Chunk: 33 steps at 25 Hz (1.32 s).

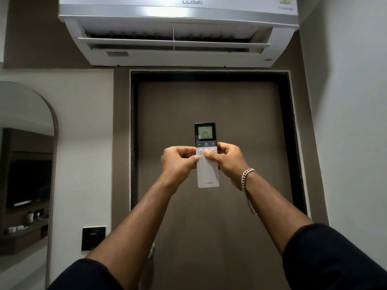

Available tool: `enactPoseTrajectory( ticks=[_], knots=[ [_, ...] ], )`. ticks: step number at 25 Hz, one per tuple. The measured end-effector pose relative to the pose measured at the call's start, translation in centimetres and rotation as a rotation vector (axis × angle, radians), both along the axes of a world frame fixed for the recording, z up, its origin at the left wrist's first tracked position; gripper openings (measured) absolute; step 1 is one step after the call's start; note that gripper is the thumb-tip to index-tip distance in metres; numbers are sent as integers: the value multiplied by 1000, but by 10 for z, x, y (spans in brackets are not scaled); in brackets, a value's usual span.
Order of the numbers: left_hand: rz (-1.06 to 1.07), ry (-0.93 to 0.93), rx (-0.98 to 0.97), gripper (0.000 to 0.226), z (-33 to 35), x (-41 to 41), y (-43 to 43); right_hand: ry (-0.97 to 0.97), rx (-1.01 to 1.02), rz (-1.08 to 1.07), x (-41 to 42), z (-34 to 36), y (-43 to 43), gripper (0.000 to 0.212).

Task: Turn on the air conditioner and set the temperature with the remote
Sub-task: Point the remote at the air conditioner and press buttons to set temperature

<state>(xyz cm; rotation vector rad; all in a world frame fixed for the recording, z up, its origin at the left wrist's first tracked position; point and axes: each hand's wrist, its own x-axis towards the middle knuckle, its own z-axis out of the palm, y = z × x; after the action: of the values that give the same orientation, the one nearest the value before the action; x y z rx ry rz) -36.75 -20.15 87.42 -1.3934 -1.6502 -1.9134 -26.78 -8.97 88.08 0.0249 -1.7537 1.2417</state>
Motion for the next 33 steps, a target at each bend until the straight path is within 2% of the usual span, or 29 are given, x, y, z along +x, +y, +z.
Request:
enactPoseTrajectory(
  ticks=[15,33],
  knots=[
    [-13,-2,43,24,9,17,-4,89,-122,72,10,8,-10,15],
    [11,18,53,25,7,24,-9,73,-49,55,16,7,-11,7]
  ],
)
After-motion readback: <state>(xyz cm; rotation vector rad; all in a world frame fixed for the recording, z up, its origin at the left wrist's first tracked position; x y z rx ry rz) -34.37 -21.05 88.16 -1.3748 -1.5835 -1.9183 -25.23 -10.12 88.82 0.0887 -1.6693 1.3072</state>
